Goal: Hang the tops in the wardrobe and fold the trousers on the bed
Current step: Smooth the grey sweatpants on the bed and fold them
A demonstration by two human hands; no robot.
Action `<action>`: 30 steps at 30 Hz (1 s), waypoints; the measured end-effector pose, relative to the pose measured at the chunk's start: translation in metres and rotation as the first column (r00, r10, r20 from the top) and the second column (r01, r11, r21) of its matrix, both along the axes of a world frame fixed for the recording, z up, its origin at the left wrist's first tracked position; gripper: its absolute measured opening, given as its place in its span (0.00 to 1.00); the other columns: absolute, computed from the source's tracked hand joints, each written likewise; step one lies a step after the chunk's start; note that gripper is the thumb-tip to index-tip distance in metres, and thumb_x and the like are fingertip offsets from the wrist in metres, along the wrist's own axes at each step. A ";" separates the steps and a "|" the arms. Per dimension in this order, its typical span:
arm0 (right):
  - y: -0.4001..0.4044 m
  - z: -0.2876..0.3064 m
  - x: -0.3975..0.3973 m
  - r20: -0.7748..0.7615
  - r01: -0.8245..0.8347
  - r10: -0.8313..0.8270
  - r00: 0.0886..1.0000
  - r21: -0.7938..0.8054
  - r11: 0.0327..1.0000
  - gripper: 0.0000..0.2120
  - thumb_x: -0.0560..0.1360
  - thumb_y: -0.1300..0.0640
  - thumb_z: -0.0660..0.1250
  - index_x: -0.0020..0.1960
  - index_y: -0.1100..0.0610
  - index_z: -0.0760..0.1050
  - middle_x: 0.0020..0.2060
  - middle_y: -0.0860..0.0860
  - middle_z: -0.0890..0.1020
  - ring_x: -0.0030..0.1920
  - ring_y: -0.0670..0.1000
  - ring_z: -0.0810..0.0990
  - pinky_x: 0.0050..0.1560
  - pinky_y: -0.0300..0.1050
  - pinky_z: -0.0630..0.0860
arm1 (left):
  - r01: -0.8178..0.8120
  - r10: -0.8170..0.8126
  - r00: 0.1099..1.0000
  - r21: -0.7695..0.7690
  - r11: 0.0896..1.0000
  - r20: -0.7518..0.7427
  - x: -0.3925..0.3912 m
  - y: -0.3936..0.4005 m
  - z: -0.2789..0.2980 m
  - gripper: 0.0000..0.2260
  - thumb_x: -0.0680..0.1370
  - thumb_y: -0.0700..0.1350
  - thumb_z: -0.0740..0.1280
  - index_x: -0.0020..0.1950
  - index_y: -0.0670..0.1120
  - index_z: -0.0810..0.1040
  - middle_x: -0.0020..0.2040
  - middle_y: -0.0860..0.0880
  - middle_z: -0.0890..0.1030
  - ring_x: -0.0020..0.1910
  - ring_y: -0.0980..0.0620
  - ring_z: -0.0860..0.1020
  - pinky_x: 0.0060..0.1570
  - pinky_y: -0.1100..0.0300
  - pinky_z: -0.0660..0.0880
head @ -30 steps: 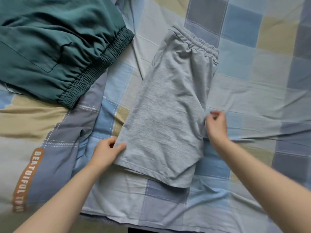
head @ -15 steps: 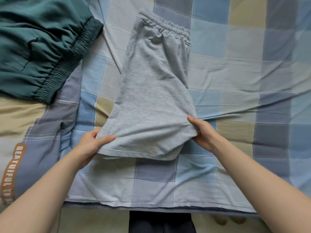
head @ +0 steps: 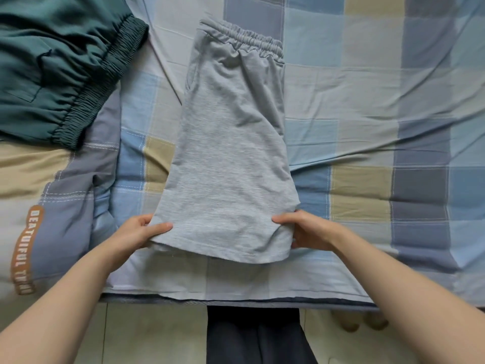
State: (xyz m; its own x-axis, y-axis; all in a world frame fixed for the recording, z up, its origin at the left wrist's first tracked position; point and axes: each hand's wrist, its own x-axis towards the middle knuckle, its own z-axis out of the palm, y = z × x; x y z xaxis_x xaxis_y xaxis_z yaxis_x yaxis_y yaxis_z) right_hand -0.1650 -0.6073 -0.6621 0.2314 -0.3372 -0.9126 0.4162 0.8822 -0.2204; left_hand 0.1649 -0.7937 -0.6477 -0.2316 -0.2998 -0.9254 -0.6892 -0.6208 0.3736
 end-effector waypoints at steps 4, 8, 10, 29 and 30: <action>0.028 0.005 0.011 0.015 -0.119 0.118 0.993 0.061 0.991 0.12 0.76 0.53 0.68 0.56 0.57 0.74 0.42 0.52 0.85 0.40 0.54 0.85 0.43 0.48 0.81 | 0.110 -0.107 0.983 -0.015 0.994 0.147 0.005 0.013 -0.007 0.07 0.75 0.40 0.73 0.50 0.42 0.78 0.40 0.50 0.83 0.37 0.54 0.80 0.43 0.54 0.78; 0.032 -0.001 0.008 -0.240 -0.483 0.560 0.793 0.312 0.818 0.08 0.78 0.50 0.63 0.48 0.55 0.72 0.41 0.49 0.81 0.35 0.51 0.82 0.39 0.42 0.74 | 0.683 -0.471 0.469 0.031 0.730 0.747 -0.020 0.043 -0.004 0.15 0.76 0.41 0.65 0.62 0.45 0.68 0.63 0.42 0.72 0.60 0.41 0.73 0.62 0.43 0.70; 0.024 -0.008 -0.005 -0.421 -0.444 0.583 0.694 0.387 0.808 0.07 0.77 0.54 0.61 0.43 0.56 0.72 0.38 0.53 0.81 0.31 0.52 0.76 0.36 0.40 0.70 | 0.801 -0.360 0.473 -0.221 0.557 0.804 -0.051 0.067 0.005 0.22 0.73 0.41 0.66 0.67 0.47 0.66 0.63 0.43 0.68 0.61 0.40 0.70 0.58 0.45 0.69; -0.033 0.010 -0.007 -0.488 -0.285 0.126 0.864 -0.267 0.920 0.05 0.78 0.62 0.64 0.53 0.56 0.75 0.46 0.53 0.81 0.46 0.50 0.83 0.42 0.40 0.77 | 0.364 -0.144 0.888 -0.477 0.800 0.436 -0.221 0.159 -0.026 0.21 0.73 0.53 0.70 0.60 0.48 0.67 0.60 0.47 0.77 0.61 0.44 0.75 0.56 0.48 0.69; -0.029 0.012 -0.006 -0.595 -0.475 0.222 0.772 -0.310 0.823 0.10 0.76 0.64 0.64 0.56 0.57 0.76 0.51 0.53 0.82 0.52 0.51 0.82 0.48 0.40 0.77 | 0.275 -0.087 0.915 -0.451 0.849 0.394 -0.215 0.156 -0.029 0.18 0.73 0.50 0.70 0.60 0.48 0.69 0.58 0.46 0.79 0.59 0.43 0.77 0.55 0.49 0.70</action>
